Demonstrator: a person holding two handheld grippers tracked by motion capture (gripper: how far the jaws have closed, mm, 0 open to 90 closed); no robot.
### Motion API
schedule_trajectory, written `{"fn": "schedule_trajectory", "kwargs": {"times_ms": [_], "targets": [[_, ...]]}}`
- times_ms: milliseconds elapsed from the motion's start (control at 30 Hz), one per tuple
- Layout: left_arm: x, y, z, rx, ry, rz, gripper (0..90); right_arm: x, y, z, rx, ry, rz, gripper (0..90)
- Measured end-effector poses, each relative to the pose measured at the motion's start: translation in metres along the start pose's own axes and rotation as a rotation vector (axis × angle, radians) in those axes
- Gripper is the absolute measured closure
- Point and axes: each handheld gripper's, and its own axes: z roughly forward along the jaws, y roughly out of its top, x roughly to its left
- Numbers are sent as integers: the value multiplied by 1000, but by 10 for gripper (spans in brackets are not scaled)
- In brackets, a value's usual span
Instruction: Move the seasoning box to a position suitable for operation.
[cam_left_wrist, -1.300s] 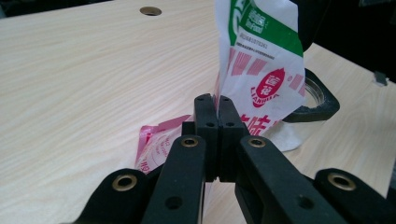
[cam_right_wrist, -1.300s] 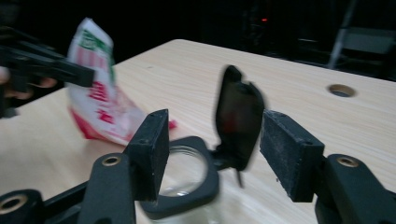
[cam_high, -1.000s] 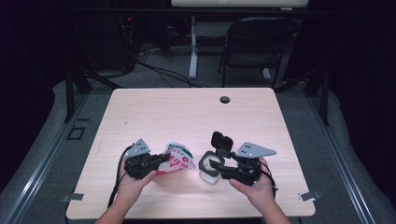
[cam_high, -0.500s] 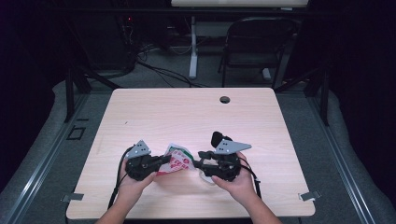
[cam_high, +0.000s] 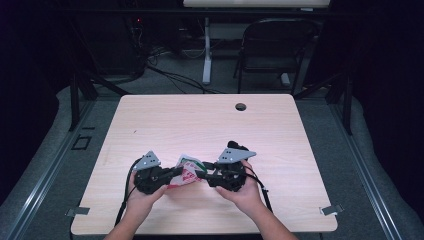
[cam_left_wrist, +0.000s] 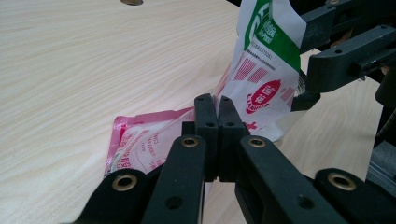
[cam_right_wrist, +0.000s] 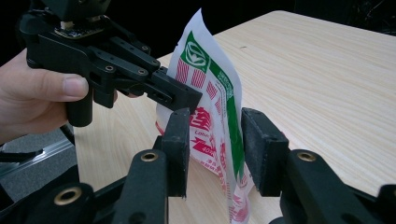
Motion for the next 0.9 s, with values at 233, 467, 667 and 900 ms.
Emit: {"fn": "schedule_trajectory", "kwargs": {"times_ms": [233, 467, 667, 900], "targets": [[1, -1, 0, -6, -11, -12, 900, 1, 0, 8, 15, 6, -1, 643], [3, -1, 0, -7, -23, -31, 900, 2, -4, 14, 62, -12, -23, 666], [2, -2, 1, -13, -21, -35, 900, 1, -6, 17, 90, -26, -25, 708], [2, -2, 1, -15, -25, -37, 900, -1, -8, 23, 122, -33, -16, 735]]}}
